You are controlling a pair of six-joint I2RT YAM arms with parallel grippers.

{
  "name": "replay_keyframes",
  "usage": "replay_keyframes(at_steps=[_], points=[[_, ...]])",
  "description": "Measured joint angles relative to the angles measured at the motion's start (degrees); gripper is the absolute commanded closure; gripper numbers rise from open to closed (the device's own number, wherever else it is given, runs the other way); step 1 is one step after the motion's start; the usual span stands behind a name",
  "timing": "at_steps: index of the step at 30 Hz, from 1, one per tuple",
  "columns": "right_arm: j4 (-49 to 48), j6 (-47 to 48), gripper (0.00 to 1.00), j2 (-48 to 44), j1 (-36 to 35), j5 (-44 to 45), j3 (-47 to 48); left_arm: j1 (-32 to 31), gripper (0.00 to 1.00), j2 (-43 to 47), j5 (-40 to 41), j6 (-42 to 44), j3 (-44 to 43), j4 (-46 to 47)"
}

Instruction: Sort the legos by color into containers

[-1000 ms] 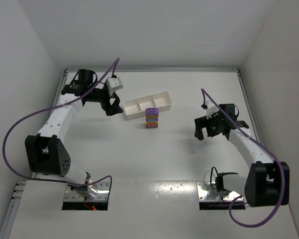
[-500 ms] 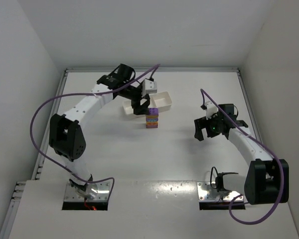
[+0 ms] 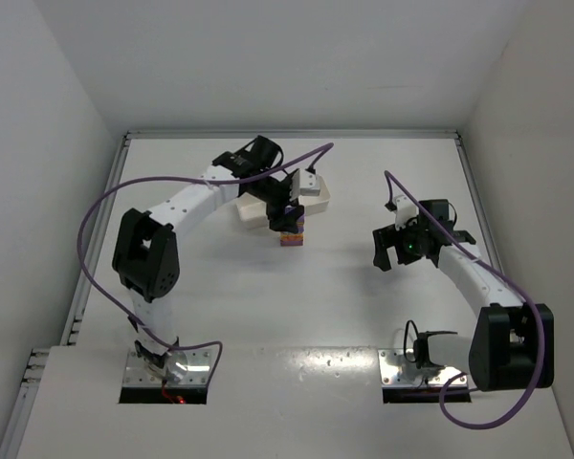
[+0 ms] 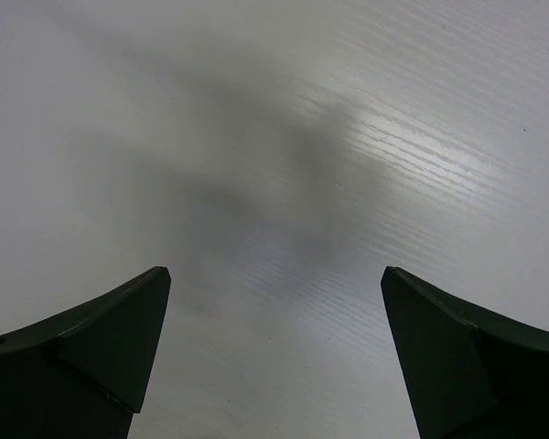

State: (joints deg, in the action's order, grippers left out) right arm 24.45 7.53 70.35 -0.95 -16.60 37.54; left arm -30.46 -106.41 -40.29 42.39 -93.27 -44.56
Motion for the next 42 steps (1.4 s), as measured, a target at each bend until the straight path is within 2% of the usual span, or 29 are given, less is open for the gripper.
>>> replay_keyframes(at_steps=[5, 9, 22, 35, 38, 39, 42], points=[[0.0, 0.0, 0.01, 0.0, 0.0, 0.0, 0.0, -0.3, 0.26, -2.6, 1.0, 0.0, -0.4, 0.0], [0.0, 0.0, 0.01, 0.0, 0.0, 0.0, 0.0, -0.5, 0.35, -3.3, 1.6, -0.4, -0.4, 0.0], [0.0, 0.0, 0.01, 0.0, 0.0, 0.0, 0.0, -0.6, 0.35, -3.3, 3.5, -0.5, -0.8, 0.0], [0.0, 0.0, 0.01, 0.0, 0.0, 0.0, 0.0, -0.7, 0.41, -3.3, 5.3, -0.5, -3.0, 0.0], [0.0, 0.0, 0.01, 0.0, 0.0, 0.0, 0.0, -0.7, 0.49, -3.3, 5.4, -0.5, -3.3, -0.1], [0.0, 0.0, 0.01, 0.0, 0.0, 0.0, 0.0, -0.7, 0.56, -3.3, 5.4, -0.5, -3.3, -0.2], [0.0, 0.0, 0.02, 0.0, 0.0, 0.0, 0.0, -0.7, 0.63, -3.3, 5.6, -0.4, -3.4, -0.5]])
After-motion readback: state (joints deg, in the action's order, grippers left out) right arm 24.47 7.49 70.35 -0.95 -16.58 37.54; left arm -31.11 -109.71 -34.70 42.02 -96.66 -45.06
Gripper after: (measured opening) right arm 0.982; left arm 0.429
